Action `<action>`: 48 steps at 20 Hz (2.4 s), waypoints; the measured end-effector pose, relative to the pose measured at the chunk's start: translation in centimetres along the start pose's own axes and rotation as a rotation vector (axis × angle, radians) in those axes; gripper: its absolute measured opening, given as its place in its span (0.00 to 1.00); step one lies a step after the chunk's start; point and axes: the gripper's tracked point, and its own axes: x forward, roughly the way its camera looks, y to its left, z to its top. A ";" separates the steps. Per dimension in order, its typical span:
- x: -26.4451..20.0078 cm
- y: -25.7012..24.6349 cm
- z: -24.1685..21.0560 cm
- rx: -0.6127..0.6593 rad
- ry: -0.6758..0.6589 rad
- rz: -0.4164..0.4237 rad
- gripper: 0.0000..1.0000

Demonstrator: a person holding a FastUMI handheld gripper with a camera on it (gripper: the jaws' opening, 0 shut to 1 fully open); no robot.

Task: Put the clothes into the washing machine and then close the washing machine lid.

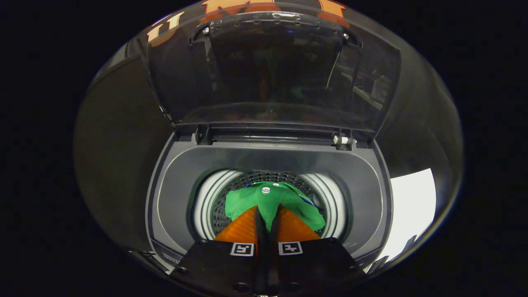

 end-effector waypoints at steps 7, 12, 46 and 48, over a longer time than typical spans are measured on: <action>2.0 0.1 -2.1 0.039 0.091 -0.033 0.10; 2.3 0.0 -2.4 0.043 0.113 -0.039 0.20; -18.5 -3.4 26.0 0.019 -0.448 -0.050 0.99; -18.3 -3.4 27.6 0.017 -0.469 -0.053 0.99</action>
